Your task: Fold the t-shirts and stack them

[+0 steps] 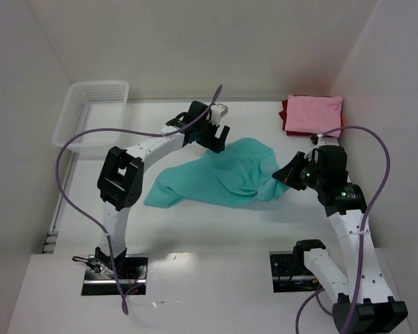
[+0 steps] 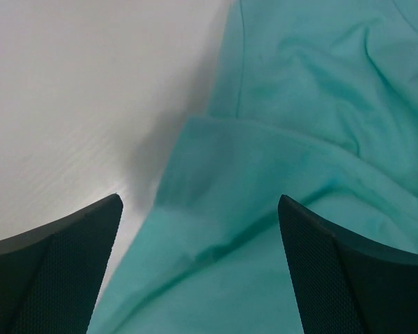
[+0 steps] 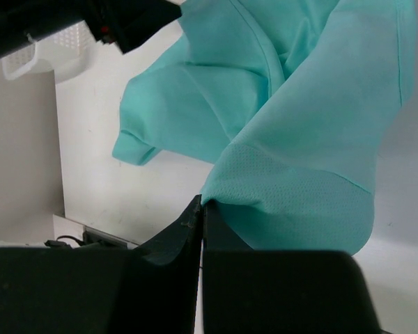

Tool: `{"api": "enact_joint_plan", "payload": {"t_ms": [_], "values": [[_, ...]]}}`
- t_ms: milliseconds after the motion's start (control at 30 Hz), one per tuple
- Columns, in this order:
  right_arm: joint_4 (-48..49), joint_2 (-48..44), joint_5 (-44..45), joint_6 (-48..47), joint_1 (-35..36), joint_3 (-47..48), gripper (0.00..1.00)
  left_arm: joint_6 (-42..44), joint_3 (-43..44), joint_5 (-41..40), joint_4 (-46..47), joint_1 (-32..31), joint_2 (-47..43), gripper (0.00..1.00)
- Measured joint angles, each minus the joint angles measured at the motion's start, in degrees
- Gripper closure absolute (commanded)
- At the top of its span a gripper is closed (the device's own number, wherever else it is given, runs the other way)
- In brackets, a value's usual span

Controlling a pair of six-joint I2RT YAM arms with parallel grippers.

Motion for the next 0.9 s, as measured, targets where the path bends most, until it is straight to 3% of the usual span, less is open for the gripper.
{"api": "enact_joint_plan", "payload": {"t_ms": [367, 467, 567, 667, 733, 767, 900], "values": [[0.0, -0.3, 0.9, 1.0, 0.0, -0.2, 0.99, 1.1, 7.4, 2.4, 0.4, 0.1, 11.2, 0.00], [0.0, -0.1, 1.1, 1.1, 0.0, -0.2, 0.99, 1.1, 7.9, 3.8, 0.0, 0.1, 12.3, 0.04], [0.0, 0.2, 1.2, 1.1, 0.0, -0.2, 0.99, 1.0, 8.1, 5.0, -0.4, 0.0, 12.5, 0.16], [0.0, 0.2, 1.3, 1.2, 0.0, -0.2, 0.99, 0.8, 8.3, 5.8, -0.4, 0.0, 12.5, 0.34], [0.2, 0.4, 1.3, 1.2, 0.0, -0.5, 0.99, 0.8, 8.5, 6.2, -0.4, -0.1, 12.5, 0.52], [0.2, 0.4, 1.3, 1.2, 0.0, -0.5, 0.99, 0.8, 8.5, 6.4, -0.4, -0.1, 12.5, 0.54], [0.4, 1.2, 1.3, 1.2, 0.0, -1.1, 0.99, -0.4, 8.5, 6.7, -0.3, -0.1, 12.5, 0.94]]}}
